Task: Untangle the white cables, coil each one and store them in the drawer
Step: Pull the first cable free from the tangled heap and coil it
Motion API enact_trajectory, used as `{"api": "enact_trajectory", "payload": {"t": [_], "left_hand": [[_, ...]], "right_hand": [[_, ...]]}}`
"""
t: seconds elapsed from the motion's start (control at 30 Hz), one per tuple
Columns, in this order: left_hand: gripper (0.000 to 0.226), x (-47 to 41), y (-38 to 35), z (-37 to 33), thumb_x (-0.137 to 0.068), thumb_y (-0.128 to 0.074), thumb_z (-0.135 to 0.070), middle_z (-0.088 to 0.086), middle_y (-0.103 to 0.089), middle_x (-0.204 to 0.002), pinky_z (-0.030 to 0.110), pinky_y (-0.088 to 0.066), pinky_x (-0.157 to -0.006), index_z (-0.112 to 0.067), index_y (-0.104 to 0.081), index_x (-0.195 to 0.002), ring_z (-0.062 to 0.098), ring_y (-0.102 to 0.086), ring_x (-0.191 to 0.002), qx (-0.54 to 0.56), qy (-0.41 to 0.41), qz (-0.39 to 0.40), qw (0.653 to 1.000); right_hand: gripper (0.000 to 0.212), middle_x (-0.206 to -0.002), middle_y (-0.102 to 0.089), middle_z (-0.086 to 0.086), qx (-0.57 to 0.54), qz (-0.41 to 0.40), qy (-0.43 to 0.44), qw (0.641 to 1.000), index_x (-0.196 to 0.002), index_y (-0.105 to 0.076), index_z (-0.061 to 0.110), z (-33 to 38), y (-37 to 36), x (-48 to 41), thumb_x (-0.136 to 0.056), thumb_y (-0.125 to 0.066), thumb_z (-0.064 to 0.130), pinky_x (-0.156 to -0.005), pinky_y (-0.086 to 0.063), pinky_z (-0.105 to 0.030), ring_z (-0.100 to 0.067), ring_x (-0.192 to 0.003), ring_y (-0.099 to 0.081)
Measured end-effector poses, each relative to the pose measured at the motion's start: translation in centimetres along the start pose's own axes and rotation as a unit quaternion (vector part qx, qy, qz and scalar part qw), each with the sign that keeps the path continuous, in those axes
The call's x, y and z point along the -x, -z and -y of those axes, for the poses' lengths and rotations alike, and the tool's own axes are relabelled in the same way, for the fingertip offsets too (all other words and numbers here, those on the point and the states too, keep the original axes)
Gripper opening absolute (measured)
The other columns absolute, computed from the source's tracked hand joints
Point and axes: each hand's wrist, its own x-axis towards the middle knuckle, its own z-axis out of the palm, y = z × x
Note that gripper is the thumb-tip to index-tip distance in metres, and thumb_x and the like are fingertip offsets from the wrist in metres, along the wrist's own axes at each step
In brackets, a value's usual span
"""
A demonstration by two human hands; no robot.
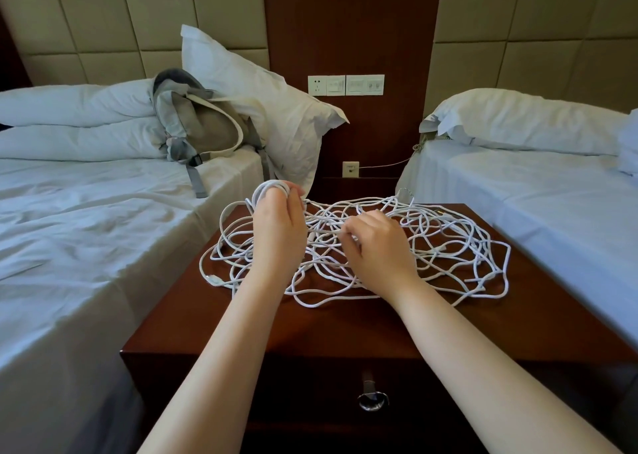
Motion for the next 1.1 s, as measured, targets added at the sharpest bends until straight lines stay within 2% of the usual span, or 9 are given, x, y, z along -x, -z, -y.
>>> {"api": "enact_trajectory", "payload": {"t": [0.2,0.3,0.4,0.5,0.7,0.87,0.97,1.03,1.1], "left_hand": [[0.026,0.7,-0.3,-0.2,-0.099,-0.039,-0.014,0.004,-0.049,-0.074,0.025,-0.031,-0.056,-0.008,-0.044,-0.074,0.02,-0.047,-0.069,-0.15,-0.028,0.134,0.979],[0.037,1.0,-0.8,-0.5,-0.096,-0.042,-0.013,0.002,-0.043,-0.067,0.024,-0.033,-0.056,-0.011,-0.035,-0.06,0.019,-0.043,-0.065,-0.099,-0.009,0.168,0.981],[0.036,1.1,-1.1,-1.6,-0.095,-0.044,-0.016,0.002,-0.049,-0.055,0.028,-0.035,-0.053,-0.007,-0.048,-0.06,0.015,-0.044,-0.051,-0.003,0.061,0.225,0.972],[0.043,1.4,-0.6,-2.6,-0.096,-0.044,-0.028,-0.009,-0.038,-0.037,0.02,-0.029,-0.047,-0.013,-0.047,-0.056,0.004,-0.032,-0.037,0.069,0.132,0.331,0.932],[0.044,1.6,0.0,-3.1,-0.087,-0.047,-0.031,-0.003,-0.03,-0.044,0.028,-0.018,-0.049,-0.019,-0.038,-0.046,0.015,-0.021,-0.045,0.114,0.143,0.464,0.866],[0.034,1.4,0.2,-4.0,-0.082,-0.042,-0.025,0.004,-0.026,-0.045,0.028,-0.02,-0.049,-0.008,-0.036,-0.052,0.017,-0.02,-0.046,0.227,0.125,0.495,0.83],[0.031,1.0,0.3,-3.6,-0.079,-0.042,-0.023,0.001,-0.026,-0.042,0.023,-0.021,-0.044,-0.01,-0.041,-0.052,0.014,-0.021,-0.043,0.316,0.144,0.472,0.81],[0.032,0.7,0.3,-3.3,-0.081,-0.04,-0.022,-0.002,-0.028,-0.042,0.021,-0.024,-0.043,-0.014,-0.045,-0.051,0.012,-0.022,-0.043,0.388,0.17,0.446,0.788],[0.033,0.6,0.1,-3.3,-0.083,-0.038,-0.023,-0.003,-0.03,-0.043,0.019,-0.027,-0.043,-0.014,-0.048,-0.053,0.01,-0.024,-0.043,0.45,0.187,0.416,0.768]], "right_hand": [[0.027,-0.079,-0.061,0.0,0.026,-0.098,-0.08,0.992,-0.082,-0.061,0.012,-0.8,0.5,-0.2,-0.093,-0.042,0.027,-0.064,-0.032,-0.026,-0.017,-0.077,-0.046],[0.015,-0.079,-0.054,0.001,-0.039,-0.118,-0.106,0.987,-0.085,-0.058,0.008,-0.7,0.8,-0.3,-0.095,-0.049,0.016,-0.055,-0.034,-0.022,-0.014,-0.066,-0.047],[0.012,-0.081,-0.051,0.006,-0.102,-0.136,-0.129,0.977,-0.091,-0.057,0.007,-0.5,1.4,-0.4,-0.096,-0.049,0.015,-0.055,-0.034,-0.011,-0.008,-0.065,-0.046],[0.017,-0.086,-0.059,0.003,-0.149,-0.15,-0.124,0.97,-0.095,-0.061,0.007,-0.6,1.9,-0.6,-0.095,-0.049,0.018,-0.065,-0.039,-0.009,-0.009,-0.076,-0.054],[0.025,-0.097,-0.066,0.0,-0.173,-0.153,-0.103,0.967,-0.109,-0.067,0.008,-0.7,1.9,-0.7,-0.094,-0.05,0.017,-0.073,-0.041,-0.005,-0.002,-0.086,-0.056],[0.032,-0.094,-0.067,0.0,-0.21,-0.056,-0.123,0.968,-0.109,-0.07,0.012,-0.2,2.0,-0.7,-0.092,-0.047,0.027,-0.076,-0.047,-0.023,-0.007,-0.085,-0.058],[0.041,-0.094,-0.069,-0.001,-0.195,0.0,-0.074,0.978,-0.102,-0.071,0.01,0.5,1.8,-0.6,-0.089,-0.041,0.035,-0.074,-0.046,-0.023,-0.011,-0.085,-0.06],[0.031,-0.078,-0.063,0.008,-0.184,0.041,-0.081,0.979,-0.087,-0.069,0.013,0.6,1.7,-0.6,-0.089,-0.041,0.026,-0.067,-0.041,-0.02,-0.005,-0.074,-0.055],[0.025,-0.065,-0.044,0.016,-0.159,0.102,-0.104,0.976,-0.066,-0.051,0.018,0.7,1.7,-0.7,-0.087,-0.046,0.007,-0.062,-0.031,-0.02,-0.006,-0.064,-0.043]]}}
